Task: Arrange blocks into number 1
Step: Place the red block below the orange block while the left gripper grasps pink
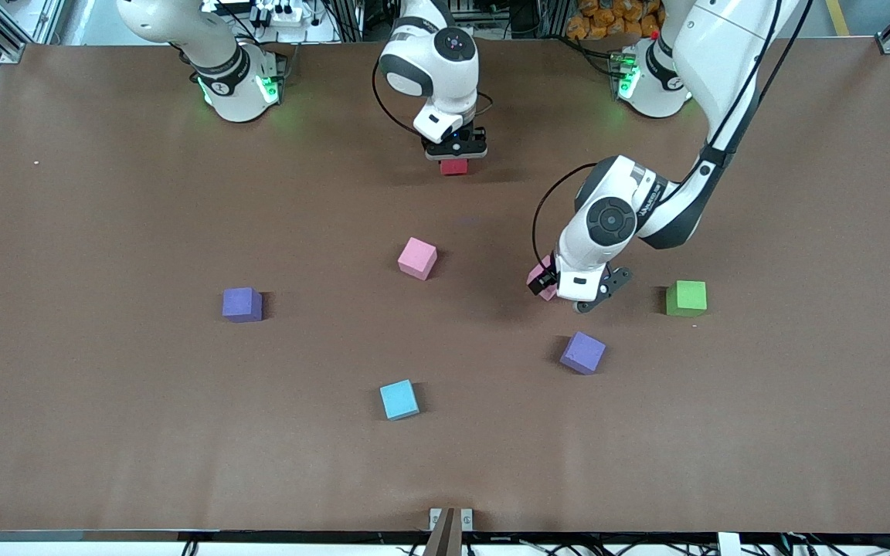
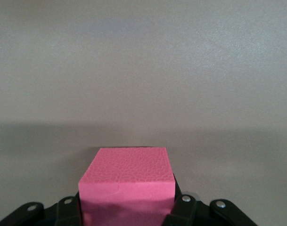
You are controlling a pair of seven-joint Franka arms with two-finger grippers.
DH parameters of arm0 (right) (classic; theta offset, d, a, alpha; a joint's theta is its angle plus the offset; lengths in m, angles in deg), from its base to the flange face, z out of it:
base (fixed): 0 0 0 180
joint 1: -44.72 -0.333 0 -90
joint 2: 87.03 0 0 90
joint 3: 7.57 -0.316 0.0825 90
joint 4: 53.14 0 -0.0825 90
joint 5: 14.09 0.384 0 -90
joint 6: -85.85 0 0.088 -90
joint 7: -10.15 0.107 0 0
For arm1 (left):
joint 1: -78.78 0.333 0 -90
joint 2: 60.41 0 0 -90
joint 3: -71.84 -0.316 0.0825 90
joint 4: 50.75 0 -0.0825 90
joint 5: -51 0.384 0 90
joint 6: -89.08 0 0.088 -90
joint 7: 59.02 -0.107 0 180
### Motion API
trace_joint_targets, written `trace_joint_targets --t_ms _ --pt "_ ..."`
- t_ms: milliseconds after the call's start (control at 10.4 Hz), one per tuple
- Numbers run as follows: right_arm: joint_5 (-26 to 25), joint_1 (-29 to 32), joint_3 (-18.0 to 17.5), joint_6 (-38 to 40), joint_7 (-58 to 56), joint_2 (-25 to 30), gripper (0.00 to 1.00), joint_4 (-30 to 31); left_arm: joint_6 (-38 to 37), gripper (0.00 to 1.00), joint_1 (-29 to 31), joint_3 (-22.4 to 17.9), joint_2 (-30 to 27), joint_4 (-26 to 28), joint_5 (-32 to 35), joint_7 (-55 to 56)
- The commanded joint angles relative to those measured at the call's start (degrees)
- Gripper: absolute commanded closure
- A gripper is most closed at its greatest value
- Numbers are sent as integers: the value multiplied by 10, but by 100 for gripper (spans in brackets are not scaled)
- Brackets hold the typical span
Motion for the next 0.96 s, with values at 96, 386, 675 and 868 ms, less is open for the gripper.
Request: trace_joint_targets --t_ms 96,386,675,868 --pt "-11 -3 1 -1 18 -6 23 -17 -4 0 -9 -7 15 -11 -15 6" --pt "-16 36 -12 8 48 47 0 4 -2 1 -9 -7 25 -11 -14 0" --pt "-41 143 -47 11 46 155 0 105 -1 51 -10 -8 24 -12 -9 -9" --pt "-48 221 -47 42 20 193 0 122 -1 88 -14 -7 23 -13 -5 -14"
